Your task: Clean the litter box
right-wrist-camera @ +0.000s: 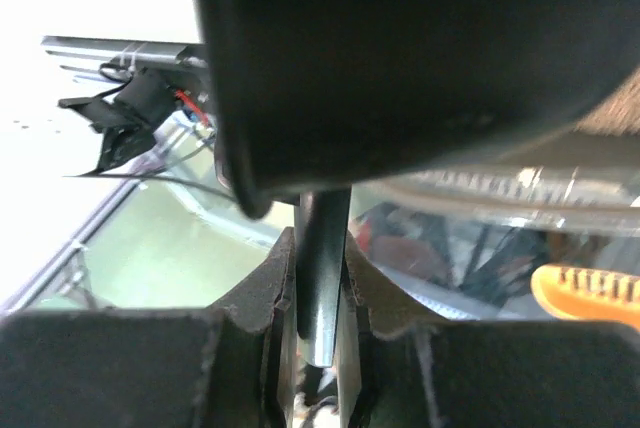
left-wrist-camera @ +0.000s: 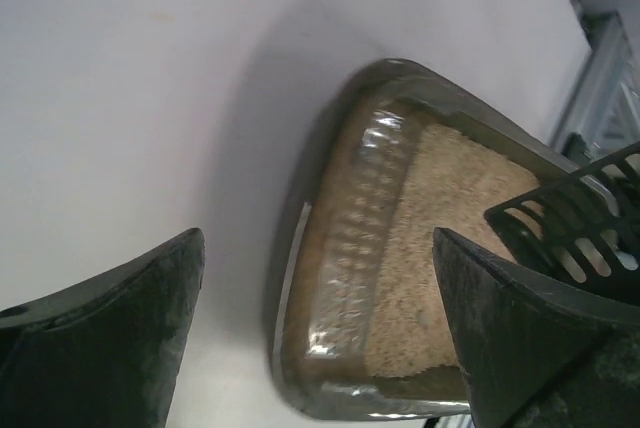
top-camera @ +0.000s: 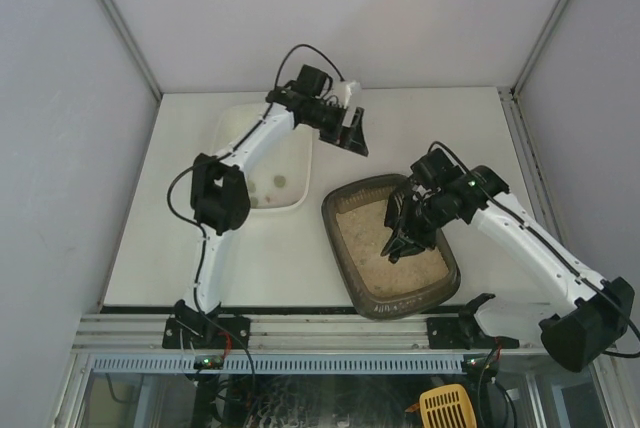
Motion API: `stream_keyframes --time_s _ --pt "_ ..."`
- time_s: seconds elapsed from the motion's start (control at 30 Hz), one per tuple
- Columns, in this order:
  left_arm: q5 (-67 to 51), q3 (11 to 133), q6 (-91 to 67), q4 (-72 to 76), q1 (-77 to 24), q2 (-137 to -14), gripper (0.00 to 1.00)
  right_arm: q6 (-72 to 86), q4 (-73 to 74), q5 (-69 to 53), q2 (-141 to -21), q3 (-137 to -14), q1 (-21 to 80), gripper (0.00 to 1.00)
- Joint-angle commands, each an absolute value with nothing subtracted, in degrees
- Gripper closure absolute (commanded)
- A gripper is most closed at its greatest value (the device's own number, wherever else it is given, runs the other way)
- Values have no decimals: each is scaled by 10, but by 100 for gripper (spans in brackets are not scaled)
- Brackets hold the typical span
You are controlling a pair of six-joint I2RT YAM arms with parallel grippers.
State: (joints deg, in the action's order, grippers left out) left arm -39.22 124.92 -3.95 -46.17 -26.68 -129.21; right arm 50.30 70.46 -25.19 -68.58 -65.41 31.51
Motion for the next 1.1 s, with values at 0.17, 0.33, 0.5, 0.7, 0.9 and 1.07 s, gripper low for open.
stream_keyframes --time_s 0.17,0.33,0.5,0.7,0.9,1.07 --pt "-558 1222 -52 -419 -312 -1322 0 723 730 -302 -628 -668 329 100" --pt "-575 1152 -13 -423 -326 -1319 0 744 729 -307 -639 -654 339 100" --pt "-569 1097 31 -436 -335 -1319 1 829 682 -284 -653 -630 378 100" --pt "-561 1071 54 -437 -346 -1329 1 933 578 -192 -663 -606 398 100" --pt "-551 1067 61 -437 -351 -1322 1 1068 440 -142 -681 -556 444 100" --pt "-520 1074 46 -394 -350 -1306 1 1165 339 -139 -707 -513 483 100"
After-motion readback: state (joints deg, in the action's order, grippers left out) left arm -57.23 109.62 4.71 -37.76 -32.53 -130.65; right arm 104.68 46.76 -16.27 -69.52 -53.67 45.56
